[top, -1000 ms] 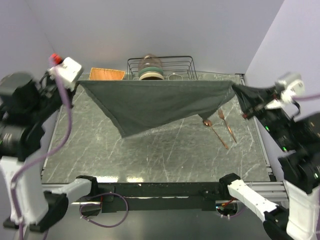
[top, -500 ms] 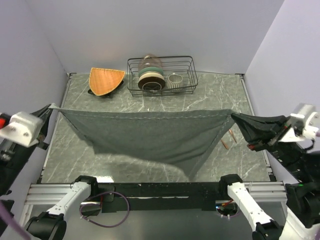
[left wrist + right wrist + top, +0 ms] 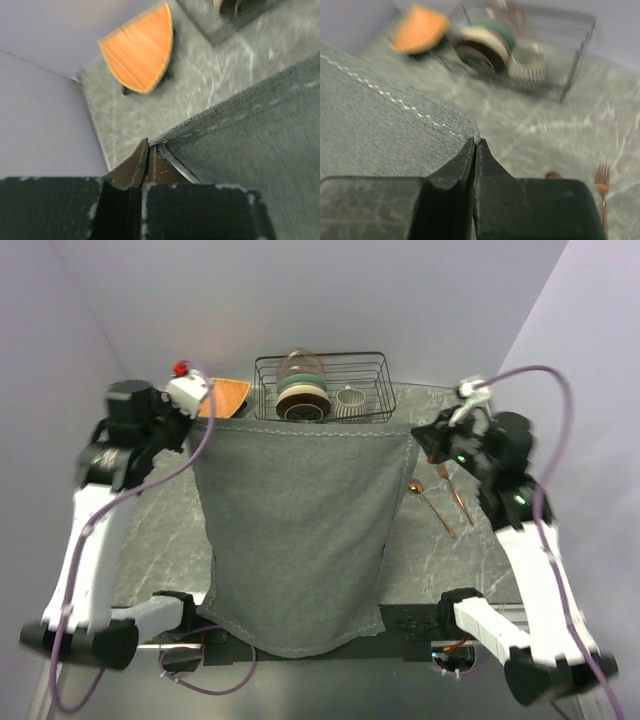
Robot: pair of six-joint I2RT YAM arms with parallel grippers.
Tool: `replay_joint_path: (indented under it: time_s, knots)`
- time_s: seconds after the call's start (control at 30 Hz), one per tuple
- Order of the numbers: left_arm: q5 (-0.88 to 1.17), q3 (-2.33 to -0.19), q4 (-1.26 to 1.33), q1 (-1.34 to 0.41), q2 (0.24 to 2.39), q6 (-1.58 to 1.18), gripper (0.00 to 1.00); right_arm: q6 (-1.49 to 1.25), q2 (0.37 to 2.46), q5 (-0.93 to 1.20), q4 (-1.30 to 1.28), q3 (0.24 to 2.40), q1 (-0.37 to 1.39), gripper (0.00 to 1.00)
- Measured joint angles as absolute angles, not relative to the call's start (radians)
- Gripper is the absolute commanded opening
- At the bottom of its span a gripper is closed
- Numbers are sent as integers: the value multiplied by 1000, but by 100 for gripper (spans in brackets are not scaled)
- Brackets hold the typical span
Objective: Fold the napkin into a case and place the utensils inside
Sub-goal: Flatten out the crumpled napkin at the center of the board, then fold and flatten the napkin at the center of the board.
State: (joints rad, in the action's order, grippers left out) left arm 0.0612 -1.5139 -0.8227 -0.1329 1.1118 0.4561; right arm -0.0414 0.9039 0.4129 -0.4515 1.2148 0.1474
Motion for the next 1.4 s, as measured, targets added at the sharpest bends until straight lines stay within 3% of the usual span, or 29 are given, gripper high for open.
replay_joint_path:
  time_s: [0.27, 0.47, 0.63, 0.77, 1.0, 1.4]
  knots:
    - [121, -1411, -590, -70, 1449, 505, 1, 22, 1224, 369, -187, 1048, 146, 0]
    - [171, -1524, -480, -32, 1755, 492, 1, 52, 1524, 373, -51, 1155, 146, 0]
    - [234, -1592, -484, -9, 1873, 513, 1, 82, 1669, 393, -58, 1272, 146, 0]
    - [297, -1569, -523, 11, 1855, 574, 1, 126, 1655, 417, -103, 1275, 146, 0]
    - [382, -1336, -660, 88, 1663, 770, 1, 263, 1464, 515, -286, 1161, 166, 0]
    - [387, -903, -789, 123, 1409, 961, 2, 454, 1287, 447, -512, 834, 371, 0]
